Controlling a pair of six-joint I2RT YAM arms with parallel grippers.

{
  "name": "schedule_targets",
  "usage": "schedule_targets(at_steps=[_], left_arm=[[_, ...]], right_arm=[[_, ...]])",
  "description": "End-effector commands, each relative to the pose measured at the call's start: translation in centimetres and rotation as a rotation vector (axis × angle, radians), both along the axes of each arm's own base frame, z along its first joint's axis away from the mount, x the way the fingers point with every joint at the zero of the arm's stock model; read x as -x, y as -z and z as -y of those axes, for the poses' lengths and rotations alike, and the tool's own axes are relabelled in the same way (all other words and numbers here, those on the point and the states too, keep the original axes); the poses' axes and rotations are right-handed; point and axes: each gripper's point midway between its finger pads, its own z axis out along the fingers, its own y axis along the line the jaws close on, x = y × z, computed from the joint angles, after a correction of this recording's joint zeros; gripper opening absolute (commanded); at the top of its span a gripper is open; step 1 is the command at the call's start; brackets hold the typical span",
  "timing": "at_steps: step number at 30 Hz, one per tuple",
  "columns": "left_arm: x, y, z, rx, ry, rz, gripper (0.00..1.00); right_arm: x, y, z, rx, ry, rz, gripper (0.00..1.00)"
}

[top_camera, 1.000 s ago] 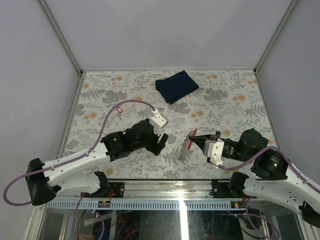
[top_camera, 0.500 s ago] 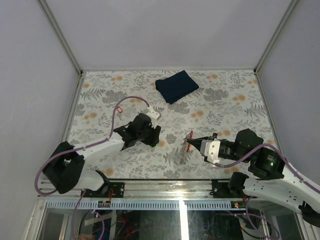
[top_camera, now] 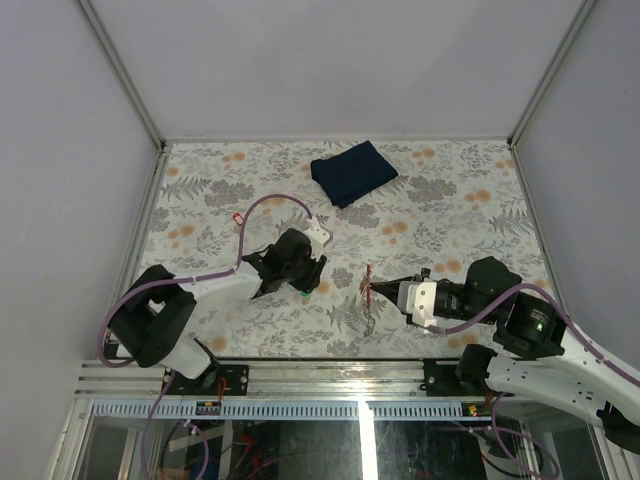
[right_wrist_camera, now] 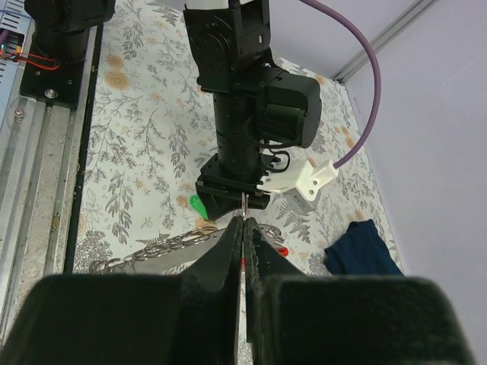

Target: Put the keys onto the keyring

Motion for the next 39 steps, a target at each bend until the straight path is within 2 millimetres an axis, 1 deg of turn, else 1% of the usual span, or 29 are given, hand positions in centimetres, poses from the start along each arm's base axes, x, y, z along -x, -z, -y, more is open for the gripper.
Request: schedule_targets(at_steps=[1,4,6,12,15,18,21,24,26,28,30,33,37,39], left_arm=[[-1.4,-1.0,1.5,0.048,0.042,0.064,0.36],[-1.3,-0.6,1.7,0.048,0.056,0.053,0.35],[-1.3,-0.5,1.9,0.051,0.062,0.050,0.32],[-1.3,-0.1,2.0,0.041,0.073,0.043,0.29],[-1.2,0.0,2.0,0.044,0.078,0.037,0.23],[-1.2,0.1,2.0,0.043,0.082,0.037,0.20],[-1.2,0.1,1.8,0.041,0.075,0.042,0.12],[-1.3,-0.2,1.8,0.046,0.070,0.055,0.05],[-1.4,-0.8,1.9,0.057,0.071,0.067,0.02],[-1.5,-1.9,2.0,0.076,0.074,0.087,0.00],[-1.4,-3.5,2.3,0.104,0.089,0.111,0.00],[-1.2,-6.8,2.5,0.160,0.112,0.176,0.00],[-1.1,-10.9,2.0,0.205,0.125,0.286,0.00],[-0.6,-13.0,1.8,0.227,0.149,0.332,0.00]], right_arm=[[0.4,-2.2,-0.7,-0.075,-0.031,0.021,0.00],[0.4,-2.2,-0.8,-0.076,-0.036,0.021,0.00],[0.4,-2.2,-0.9,-0.074,-0.038,0.019,0.00],[0.5,-2.2,-0.9,-0.074,-0.039,0.017,0.00],[0.5,-2.1,-0.9,-0.074,-0.039,0.013,0.00],[0.5,-2.1,-0.9,-0.074,-0.039,0.011,0.00],[0.5,-2.1,-0.8,-0.073,-0.039,0.013,0.00],[0.5,-2.2,-0.7,-0.075,-0.035,0.014,0.00],[0.5,-2.2,-0.6,-0.076,-0.033,0.016,0.00],[0.5,-2.2,-0.6,-0.077,-0.029,0.015,0.00],[0.4,-2.1,-0.5,-0.076,-0.024,0.020,0.00],[0.0,-2.1,-0.2,-0.064,-0.007,0.044,0.00],[-0.6,-2.4,0.0,-0.058,0.012,0.105,0.00],[-0.8,-2.7,0.0,-0.060,0.017,0.141,0.00]])
